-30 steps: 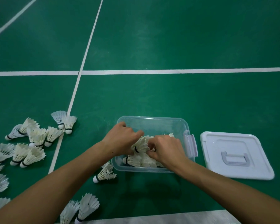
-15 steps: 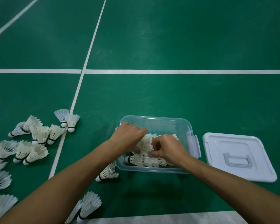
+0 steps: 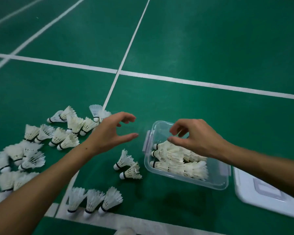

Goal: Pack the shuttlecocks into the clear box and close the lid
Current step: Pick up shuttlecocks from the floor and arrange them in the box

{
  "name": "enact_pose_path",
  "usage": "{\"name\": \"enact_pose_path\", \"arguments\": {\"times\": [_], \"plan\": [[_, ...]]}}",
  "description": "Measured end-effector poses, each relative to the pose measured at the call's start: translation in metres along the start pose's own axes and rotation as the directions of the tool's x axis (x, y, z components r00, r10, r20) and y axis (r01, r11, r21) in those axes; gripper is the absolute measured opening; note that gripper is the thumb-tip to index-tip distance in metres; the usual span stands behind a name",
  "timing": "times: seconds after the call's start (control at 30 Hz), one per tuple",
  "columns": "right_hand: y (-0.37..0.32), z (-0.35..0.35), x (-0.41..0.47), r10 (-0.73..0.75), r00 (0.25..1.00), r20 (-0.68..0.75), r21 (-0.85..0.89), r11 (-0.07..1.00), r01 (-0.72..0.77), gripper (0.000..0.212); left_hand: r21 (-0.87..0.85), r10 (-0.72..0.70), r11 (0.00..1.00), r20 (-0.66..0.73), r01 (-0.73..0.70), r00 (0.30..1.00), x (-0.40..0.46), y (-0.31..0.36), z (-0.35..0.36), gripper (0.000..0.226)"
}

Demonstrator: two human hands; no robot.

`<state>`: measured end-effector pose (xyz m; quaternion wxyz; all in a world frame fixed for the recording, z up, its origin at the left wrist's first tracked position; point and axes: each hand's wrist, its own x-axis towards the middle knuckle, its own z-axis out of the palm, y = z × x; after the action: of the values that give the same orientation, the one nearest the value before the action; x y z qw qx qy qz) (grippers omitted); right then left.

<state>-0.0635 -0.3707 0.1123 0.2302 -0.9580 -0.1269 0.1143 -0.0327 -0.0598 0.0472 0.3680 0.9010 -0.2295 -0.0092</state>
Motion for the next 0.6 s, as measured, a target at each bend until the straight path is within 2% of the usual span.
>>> {"name": "enact_pose_path", "arguments": {"times": [0.17, 0.37, 0.47, 0.6], "plan": [[-0.057, 0.005, 0.031, -0.131, 0.988, 0.078, -0.072, 0.988, 0.136, 0.033, 0.106, -0.101, 0.99, 0.081, 0.093, 0.992, -0.054, -0.039, -0.004, 0.058], [-0.11, 0.06, 0.05, -0.218, 0.971, 0.094, 0.006, 0.976, 0.218, 0.035, 0.21, -0.116, 0.976, 0.32, 0.049, 0.94, -0.086, -0.069, 0.031, 0.061], [-0.125, 0.093, 0.046, -0.205, 0.969, 0.138, 0.031, 0.979, 0.203, 0.039, 0.222, -0.134, 0.972, 0.277, 0.072, 0.952, -0.11, -0.077, 0.034, 0.06], [-0.133, 0.132, 0.044, -0.115, 0.968, 0.221, -0.011, 0.993, 0.121, 0.048, 0.274, -0.085, 0.961, 0.226, 0.02, 0.97, -0.159, -0.08, 0.028, 0.051]]}}
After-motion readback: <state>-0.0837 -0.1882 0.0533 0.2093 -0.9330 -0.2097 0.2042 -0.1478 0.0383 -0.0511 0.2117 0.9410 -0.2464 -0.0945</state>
